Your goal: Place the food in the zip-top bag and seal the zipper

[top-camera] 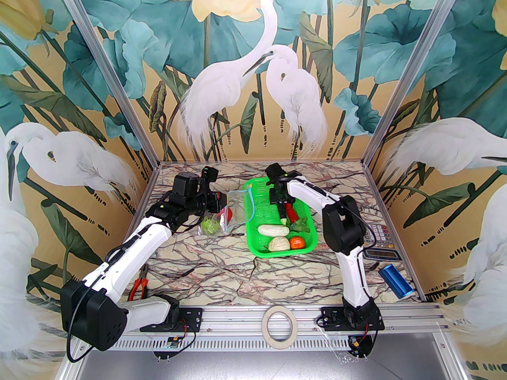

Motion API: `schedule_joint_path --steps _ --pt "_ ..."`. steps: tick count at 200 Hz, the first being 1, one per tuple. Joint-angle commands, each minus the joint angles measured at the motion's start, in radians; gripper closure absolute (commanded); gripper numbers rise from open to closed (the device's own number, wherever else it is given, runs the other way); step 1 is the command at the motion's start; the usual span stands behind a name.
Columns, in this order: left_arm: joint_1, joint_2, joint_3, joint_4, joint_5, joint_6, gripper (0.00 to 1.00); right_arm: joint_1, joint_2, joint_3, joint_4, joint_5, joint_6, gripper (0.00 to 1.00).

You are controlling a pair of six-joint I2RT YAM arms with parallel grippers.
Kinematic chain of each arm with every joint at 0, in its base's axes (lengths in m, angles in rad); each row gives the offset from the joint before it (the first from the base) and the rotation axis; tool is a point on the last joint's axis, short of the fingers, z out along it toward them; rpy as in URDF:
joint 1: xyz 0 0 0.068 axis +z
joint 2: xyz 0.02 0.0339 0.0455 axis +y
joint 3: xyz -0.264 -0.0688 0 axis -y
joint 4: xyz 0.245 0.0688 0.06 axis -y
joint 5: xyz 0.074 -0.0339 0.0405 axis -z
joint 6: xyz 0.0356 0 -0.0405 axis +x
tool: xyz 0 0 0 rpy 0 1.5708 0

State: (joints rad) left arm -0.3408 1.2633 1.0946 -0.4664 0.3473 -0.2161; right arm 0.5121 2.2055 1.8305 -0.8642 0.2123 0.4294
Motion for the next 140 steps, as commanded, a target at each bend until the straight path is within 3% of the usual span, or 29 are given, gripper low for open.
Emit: schedule_joint_path --steps 1,57,140 --pt "-0.004 0.006 0.005 0.011 0.009 0.019 1.00 0.002 0.044 0.043 -0.025 -0.018 -0.020 0.41" --pt "-0.003 0.007 0.005 0.006 0.002 0.025 1.00 -0.001 0.113 0.118 -0.050 -0.017 -0.026 0.44" --pt "-0.004 -0.002 -0.005 0.005 -0.004 0.023 1.00 -0.008 0.124 0.157 -0.052 -0.047 -0.010 0.77"
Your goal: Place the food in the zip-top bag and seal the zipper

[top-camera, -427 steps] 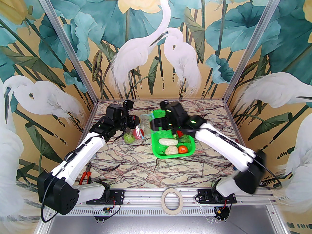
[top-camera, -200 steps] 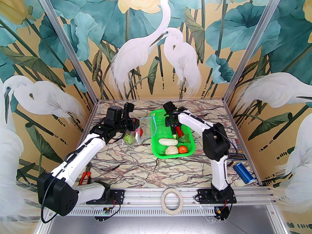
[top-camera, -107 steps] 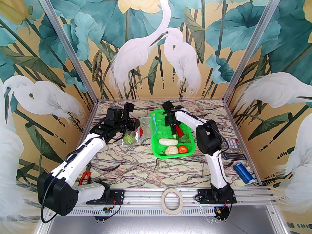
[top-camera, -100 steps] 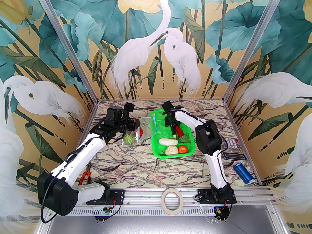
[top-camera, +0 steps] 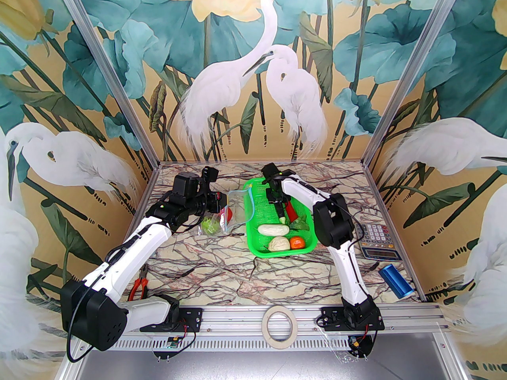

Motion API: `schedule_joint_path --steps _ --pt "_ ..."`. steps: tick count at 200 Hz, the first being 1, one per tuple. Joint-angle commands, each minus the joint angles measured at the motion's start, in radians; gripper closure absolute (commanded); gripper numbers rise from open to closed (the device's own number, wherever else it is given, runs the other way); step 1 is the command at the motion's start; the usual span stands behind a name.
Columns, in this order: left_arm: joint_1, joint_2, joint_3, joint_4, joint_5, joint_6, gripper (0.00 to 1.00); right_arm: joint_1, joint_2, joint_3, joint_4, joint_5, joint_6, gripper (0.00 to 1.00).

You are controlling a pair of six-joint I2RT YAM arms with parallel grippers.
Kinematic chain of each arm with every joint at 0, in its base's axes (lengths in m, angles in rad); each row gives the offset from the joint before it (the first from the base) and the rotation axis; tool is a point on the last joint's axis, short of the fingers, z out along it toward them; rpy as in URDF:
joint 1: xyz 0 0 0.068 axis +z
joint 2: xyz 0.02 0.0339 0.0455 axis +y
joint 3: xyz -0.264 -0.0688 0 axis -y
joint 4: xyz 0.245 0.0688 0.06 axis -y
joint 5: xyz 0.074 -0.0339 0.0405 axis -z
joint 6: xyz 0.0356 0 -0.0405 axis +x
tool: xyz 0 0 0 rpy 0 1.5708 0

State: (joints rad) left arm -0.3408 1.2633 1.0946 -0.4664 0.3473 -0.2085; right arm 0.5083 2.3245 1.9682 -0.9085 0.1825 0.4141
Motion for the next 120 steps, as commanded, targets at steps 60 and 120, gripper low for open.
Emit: schedule_joint_path --steps 60,120 --pt "-0.004 0.003 0.001 0.012 0.010 0.005 1.00 -0.008 -0.270 -0.186 0.256 -0.026 0.059 0.80" --pt "-0.004 0.021 -0.001 0.030 0.023 -0.008 1.00 -0.006 -0.601 -0.489 0.596 0.014 0.107 0.82"
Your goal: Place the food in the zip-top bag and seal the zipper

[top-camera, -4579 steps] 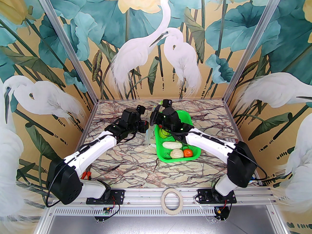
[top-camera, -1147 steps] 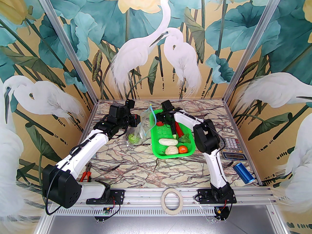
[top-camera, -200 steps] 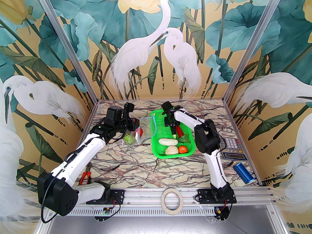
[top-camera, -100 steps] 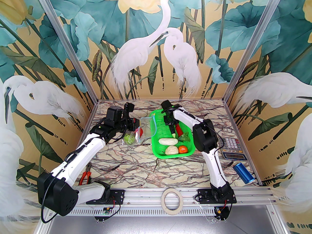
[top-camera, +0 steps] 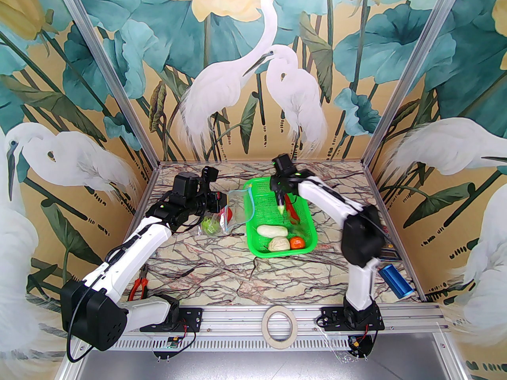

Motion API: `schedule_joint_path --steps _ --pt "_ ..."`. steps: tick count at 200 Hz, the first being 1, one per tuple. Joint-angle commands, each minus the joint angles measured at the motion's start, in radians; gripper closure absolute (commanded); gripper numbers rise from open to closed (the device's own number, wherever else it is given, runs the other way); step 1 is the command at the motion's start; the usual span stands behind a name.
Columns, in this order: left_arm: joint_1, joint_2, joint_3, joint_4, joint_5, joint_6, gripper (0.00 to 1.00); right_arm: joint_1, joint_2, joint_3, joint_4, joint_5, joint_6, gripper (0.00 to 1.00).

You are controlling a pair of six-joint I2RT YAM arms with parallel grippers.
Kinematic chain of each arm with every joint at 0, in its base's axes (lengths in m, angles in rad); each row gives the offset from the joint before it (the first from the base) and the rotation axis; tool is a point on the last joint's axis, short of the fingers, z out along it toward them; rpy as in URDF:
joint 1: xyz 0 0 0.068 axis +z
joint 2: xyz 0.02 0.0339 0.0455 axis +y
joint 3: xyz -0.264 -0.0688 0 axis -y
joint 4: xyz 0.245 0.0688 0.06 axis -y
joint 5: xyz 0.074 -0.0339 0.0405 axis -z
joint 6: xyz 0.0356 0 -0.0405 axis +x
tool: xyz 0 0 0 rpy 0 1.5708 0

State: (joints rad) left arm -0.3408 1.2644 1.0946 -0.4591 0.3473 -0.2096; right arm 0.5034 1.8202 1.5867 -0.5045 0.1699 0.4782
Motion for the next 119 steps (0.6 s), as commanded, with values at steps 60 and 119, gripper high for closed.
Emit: schedule_joint_path --steps 60,119 --pt "-0.004 0.024 0.005 0.033 0.046 -0.030 1.00 0.039 -0.444 -0.459 0.653 0.046 0.117 0.82" --pt "-0.004 0.027 0.012 0.031 0.053 -0.046 1.00 0.212 -0.578 -0.560 0.959 0.119 0.092 0.81"
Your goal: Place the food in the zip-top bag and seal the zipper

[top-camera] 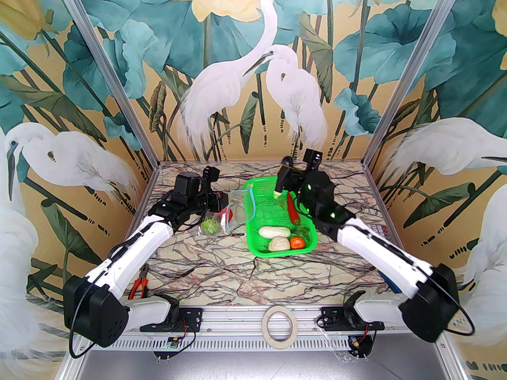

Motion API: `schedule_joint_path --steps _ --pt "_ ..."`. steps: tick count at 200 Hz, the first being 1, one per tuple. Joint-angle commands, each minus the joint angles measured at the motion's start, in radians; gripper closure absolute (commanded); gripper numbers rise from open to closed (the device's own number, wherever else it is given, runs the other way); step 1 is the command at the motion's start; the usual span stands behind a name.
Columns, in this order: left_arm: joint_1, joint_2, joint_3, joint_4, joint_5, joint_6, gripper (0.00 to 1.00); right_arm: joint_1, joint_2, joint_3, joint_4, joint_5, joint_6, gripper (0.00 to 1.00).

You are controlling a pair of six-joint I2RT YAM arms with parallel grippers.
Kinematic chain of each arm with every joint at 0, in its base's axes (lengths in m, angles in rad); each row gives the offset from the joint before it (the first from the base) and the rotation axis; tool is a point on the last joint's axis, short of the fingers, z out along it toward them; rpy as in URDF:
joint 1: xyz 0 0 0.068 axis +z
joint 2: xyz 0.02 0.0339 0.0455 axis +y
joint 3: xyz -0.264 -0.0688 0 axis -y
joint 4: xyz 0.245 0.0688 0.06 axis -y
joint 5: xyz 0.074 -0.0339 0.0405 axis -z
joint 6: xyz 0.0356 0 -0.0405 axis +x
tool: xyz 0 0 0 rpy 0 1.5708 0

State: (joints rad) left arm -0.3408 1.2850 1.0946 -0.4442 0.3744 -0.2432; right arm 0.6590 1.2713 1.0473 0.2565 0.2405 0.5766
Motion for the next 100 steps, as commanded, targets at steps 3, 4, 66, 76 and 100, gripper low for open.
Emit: schedule_joint_path --steps 3,4,66,76,100 --pt "-0.004 0.007 0.013 0.015 0.026 -0.014 1.00 0.062 -0.029 -0.022 0.212 0.050 -0.007 0.81" --pt "-0.003 0.007 0.013 0.015 0.027 -0.014 1.00 0.065 -0.029 -0.024 0.218 0.051 -0.008 0.81" --pt "-0.003 0.014 0.035 0.020 0.030 -0.030 1.00 0.172 0.112 -0.078 0.463 0.146 0.009 0.82" --pt "-0.004 0.013 0.036 0.020 0.029 -0.030 1.00 0.188 0.143 -0.081 0.486 0.170 0.020 0.82" --pt "-0.004 0.010 0.039 0.019 0.027 -0.031 1.00 0.238 0.210 -0.077 0.519 0.234 0.013 0.82"
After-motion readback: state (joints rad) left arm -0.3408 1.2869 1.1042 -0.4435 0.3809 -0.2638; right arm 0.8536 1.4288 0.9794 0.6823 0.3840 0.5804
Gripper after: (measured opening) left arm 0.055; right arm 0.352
